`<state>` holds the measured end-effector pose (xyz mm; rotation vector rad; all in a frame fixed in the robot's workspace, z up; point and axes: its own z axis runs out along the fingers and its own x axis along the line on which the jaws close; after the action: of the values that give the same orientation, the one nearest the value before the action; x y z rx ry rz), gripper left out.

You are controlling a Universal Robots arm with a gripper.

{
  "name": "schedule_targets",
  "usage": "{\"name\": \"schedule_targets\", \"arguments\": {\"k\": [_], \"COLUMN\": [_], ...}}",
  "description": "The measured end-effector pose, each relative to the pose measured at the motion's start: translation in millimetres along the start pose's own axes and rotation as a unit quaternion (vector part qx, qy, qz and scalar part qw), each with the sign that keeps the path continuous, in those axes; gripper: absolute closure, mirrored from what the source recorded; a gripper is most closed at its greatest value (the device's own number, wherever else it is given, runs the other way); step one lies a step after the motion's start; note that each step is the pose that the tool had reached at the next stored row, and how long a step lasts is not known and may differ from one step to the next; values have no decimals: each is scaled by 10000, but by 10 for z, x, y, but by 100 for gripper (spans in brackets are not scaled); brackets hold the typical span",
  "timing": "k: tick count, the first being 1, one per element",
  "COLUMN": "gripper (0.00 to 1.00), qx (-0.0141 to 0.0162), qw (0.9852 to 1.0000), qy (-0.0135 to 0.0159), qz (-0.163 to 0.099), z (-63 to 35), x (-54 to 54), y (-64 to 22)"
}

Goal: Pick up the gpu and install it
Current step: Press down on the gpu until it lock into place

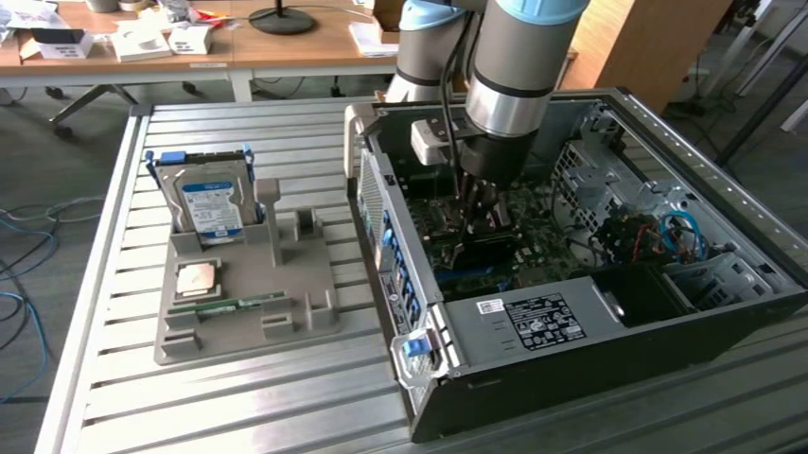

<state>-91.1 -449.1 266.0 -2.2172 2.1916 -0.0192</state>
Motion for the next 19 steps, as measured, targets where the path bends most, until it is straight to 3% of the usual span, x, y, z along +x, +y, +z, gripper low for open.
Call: {"name": "schedule_targets", "arguments": {"k": [19], "gripper": [89], "qx": [1], "qw": [10000], "qy": [-1], "qz": [0], "z": [11], "x": [0], "y": [0]}}
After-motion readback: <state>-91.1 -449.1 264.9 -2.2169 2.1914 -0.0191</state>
